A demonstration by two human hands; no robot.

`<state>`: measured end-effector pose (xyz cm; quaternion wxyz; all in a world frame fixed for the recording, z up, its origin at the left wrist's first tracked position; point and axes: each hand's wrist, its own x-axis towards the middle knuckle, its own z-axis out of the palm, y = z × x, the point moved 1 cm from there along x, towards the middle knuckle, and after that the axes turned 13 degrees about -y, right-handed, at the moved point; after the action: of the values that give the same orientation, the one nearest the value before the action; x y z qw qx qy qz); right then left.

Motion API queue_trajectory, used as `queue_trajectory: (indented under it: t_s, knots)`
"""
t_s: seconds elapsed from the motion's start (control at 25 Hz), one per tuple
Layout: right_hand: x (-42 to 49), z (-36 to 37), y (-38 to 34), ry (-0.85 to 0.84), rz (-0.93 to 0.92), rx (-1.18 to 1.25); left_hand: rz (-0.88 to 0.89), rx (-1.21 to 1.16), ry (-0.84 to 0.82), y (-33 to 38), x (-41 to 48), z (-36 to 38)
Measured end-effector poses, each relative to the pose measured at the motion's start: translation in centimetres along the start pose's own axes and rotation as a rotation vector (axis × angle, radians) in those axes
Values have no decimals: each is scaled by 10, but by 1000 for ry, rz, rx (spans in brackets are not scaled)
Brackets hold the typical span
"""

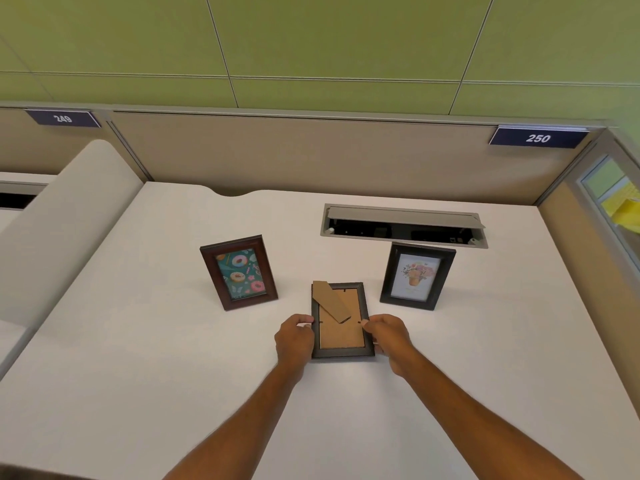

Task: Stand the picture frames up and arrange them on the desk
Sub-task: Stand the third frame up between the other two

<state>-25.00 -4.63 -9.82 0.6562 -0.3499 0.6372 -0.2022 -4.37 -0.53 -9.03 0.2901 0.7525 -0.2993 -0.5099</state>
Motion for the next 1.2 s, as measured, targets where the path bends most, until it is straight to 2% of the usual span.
queue_trajectory:
  t_s: [0.16, 0.32, 0.56, 0.72, 0.92, 1.04, 1.2]
  knots:
    - [-2, -6, -4, 16, -24, -32, 48, -66, -70, -1, -2, -6]
    - [-3, -12, -10, -15, -21, 56, 161, -42, -138, -3, -1, -17]
    - [-9, -13, -30, -44, 40, 185, 564, 375, -122, 2, -1, -32]
    - [-15, -13, -46, -69, 26, 194, 761, 364, -23, 11, -1, -34]
    - [-20, -14, -64, -109, 27, 223, 754, 328, 37, 25, 3, -34]
    - [-21, -16, -74, -160, 1, 273, 777, 280, 7, 33, 7, -36]
    - [-19, -17, -84, -186, -48, 327, 715, 260, -16, 39, 16, -38]
